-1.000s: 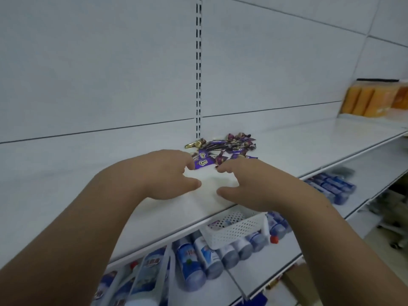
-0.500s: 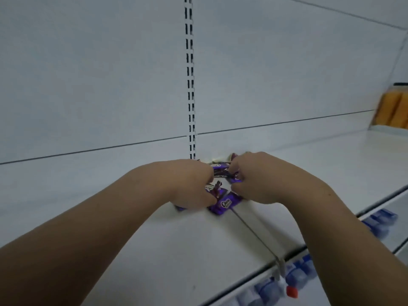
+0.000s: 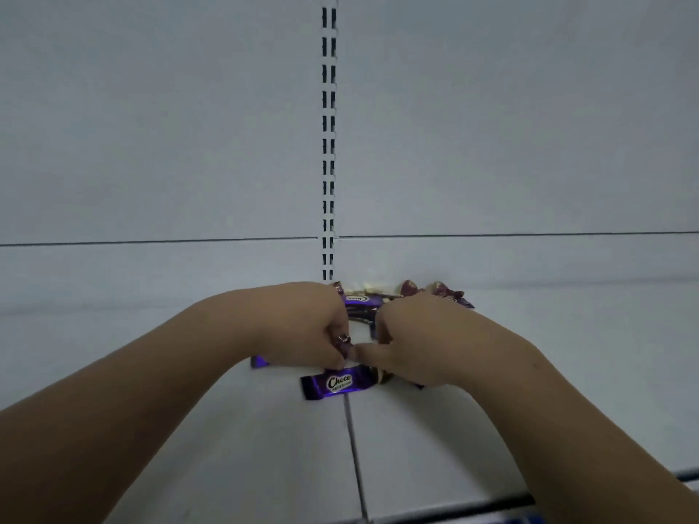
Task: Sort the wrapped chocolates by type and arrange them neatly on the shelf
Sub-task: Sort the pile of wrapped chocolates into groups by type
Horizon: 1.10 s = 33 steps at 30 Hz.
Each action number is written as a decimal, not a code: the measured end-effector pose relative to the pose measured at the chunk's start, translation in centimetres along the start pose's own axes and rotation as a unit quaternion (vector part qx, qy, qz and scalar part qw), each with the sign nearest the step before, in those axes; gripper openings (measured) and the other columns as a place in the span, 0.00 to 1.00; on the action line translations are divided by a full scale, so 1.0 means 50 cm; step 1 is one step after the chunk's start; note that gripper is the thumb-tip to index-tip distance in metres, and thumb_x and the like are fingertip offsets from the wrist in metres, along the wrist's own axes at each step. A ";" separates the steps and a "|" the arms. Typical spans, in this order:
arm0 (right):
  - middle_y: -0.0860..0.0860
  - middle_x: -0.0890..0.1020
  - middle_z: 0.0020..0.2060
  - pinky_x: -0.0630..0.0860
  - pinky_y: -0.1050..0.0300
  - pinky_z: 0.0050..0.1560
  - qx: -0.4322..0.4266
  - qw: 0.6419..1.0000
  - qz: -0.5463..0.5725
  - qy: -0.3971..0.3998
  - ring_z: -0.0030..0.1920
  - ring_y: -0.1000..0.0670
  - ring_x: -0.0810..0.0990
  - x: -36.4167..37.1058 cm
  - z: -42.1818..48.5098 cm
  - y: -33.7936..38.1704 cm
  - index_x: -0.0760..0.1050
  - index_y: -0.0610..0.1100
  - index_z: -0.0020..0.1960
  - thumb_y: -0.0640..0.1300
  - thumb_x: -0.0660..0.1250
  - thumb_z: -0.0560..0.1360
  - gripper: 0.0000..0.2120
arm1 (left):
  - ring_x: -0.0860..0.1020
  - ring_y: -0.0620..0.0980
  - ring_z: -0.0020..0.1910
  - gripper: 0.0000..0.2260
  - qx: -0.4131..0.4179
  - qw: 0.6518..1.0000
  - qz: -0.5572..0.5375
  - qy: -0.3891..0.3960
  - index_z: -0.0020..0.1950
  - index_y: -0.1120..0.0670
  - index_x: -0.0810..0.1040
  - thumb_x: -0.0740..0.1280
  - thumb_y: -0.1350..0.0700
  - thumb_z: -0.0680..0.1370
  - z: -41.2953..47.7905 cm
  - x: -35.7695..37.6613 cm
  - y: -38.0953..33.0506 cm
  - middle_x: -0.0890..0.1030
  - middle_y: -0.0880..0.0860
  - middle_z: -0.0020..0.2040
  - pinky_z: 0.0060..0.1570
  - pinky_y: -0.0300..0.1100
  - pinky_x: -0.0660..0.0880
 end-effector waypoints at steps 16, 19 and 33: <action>0.51 0.76 0.49 0.69 0.58 0.39 -0.019 0.997 0.075 0.003 0.46 0.50 0.73 -0.060 0.011 -0.112 0.72 0.48 0.53 0.36 0.56 0.76 0.12 | 0.69 0.50 0.35 0.08 -0.100 0.972 -0.155 -0.145 0.43 0.59 0.73 0.59 0.56 0.77 0.059 -0.049 0.063 0.75 0.53 0.38 0.37 0.43 0.67; 0.47 0.80 0.48 0.74 0.54 0.44 0.007 0.999 0.022 0.022 0.48 0.47 0.77 -0.052 0.028 -0.137 0.74 0.44 0.52 0.43 0.57 0.77 0.08 | 0.74 0.51 0.39 0.10 -0.116 0.976 -0.104 -0.154 0.48 0.61 0.76 0.56 0.59 0.79 0.106 -0.046 0.085 0.79 0.56 0.43 0.41 0.45 0.71; 0.49 0.74 0.36 0.64 0.59 0.31 0.026 0.995 -0.019 0.094 0.37 0.48 0.72 -0.053 0.111 -0.148 0.72 0.41 0.47 0.48 0.60 0.75 0.10 | 0.70 0.48 0.30 0.17 -0.096 0.981 0.076 -0.147 0.29 0.53 0.65 0.67 0.53 0.74 0.189 -0.023 0.094 0.69 0.50 0.28 0.31 0.41 0.66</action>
Point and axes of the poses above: each hand's wrist, its own z-axis towards the middle knuckle, its own x-axis out of the palm, y = z × x, the point moved 5 cm from there along z, towards the middle knuckle
